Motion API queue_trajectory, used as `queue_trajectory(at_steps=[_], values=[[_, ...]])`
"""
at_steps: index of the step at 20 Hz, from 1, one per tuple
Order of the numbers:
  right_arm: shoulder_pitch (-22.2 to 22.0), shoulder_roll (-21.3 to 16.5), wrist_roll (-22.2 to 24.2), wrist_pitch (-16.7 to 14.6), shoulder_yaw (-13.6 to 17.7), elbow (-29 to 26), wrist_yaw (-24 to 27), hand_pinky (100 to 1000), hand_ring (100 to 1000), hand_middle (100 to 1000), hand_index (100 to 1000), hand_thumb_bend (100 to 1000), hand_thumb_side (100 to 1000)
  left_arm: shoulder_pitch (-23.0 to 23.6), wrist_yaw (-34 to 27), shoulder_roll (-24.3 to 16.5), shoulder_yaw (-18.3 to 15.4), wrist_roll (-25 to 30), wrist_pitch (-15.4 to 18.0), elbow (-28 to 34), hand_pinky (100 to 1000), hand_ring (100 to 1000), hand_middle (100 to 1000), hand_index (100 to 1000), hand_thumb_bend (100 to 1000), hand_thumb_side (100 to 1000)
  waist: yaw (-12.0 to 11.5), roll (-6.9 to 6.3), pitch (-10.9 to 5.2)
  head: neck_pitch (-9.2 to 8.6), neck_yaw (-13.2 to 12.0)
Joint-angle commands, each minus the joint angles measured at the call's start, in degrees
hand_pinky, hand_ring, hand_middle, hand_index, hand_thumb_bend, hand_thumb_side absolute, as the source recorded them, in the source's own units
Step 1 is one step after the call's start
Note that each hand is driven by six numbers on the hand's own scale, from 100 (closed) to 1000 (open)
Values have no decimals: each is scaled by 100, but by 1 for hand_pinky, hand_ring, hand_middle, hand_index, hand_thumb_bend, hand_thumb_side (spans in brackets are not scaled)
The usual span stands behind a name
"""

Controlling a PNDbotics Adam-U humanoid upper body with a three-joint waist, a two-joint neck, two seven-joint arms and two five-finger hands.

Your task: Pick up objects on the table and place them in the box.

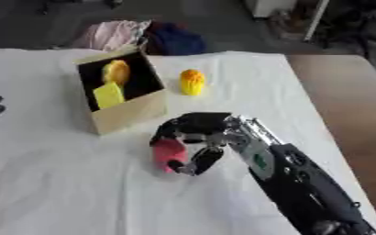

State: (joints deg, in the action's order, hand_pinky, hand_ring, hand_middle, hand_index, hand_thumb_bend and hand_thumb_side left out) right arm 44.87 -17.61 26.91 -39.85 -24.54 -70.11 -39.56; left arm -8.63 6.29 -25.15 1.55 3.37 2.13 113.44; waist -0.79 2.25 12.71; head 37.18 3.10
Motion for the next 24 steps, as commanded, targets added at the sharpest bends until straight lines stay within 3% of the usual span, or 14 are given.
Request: queue_trajectory(at_steps=[1,6,11,18,24], values=[[197,-249,158,-502,162,-207,147,795,730,466,841,100,237,-51,-7,-52,-44,4,48,114,794,734,712,857,100,635,-16,76,-23,-66,-3],[428,-650,-260,-257,471,-422,255,803,730,467,838,100,235,-108,-21,-62,-49,-3,200,115,795,730,708,856,100,614,-98,109,-35,-82,14],[653,-880,-705,198,1071,-177,108,806,730,473,846,100,226,-279,-73,-19,12,42,375,115,793,726,702,854,100,610,-434,180,5,-180,151],[968,-647,-1571,503,1939,495,-805,805,733,485,855,100,207,-546,-213,242,205,268,429,115,792,725,699,851,100,622,-1020,292,69,-333,563],[1129,-347,-2254,734,2287,867,-1321,797,742,525,894,100,198,-784,-345,448,355,519,530,115,791,722,694,850,100,620,-1433,359,126,-427,960]])
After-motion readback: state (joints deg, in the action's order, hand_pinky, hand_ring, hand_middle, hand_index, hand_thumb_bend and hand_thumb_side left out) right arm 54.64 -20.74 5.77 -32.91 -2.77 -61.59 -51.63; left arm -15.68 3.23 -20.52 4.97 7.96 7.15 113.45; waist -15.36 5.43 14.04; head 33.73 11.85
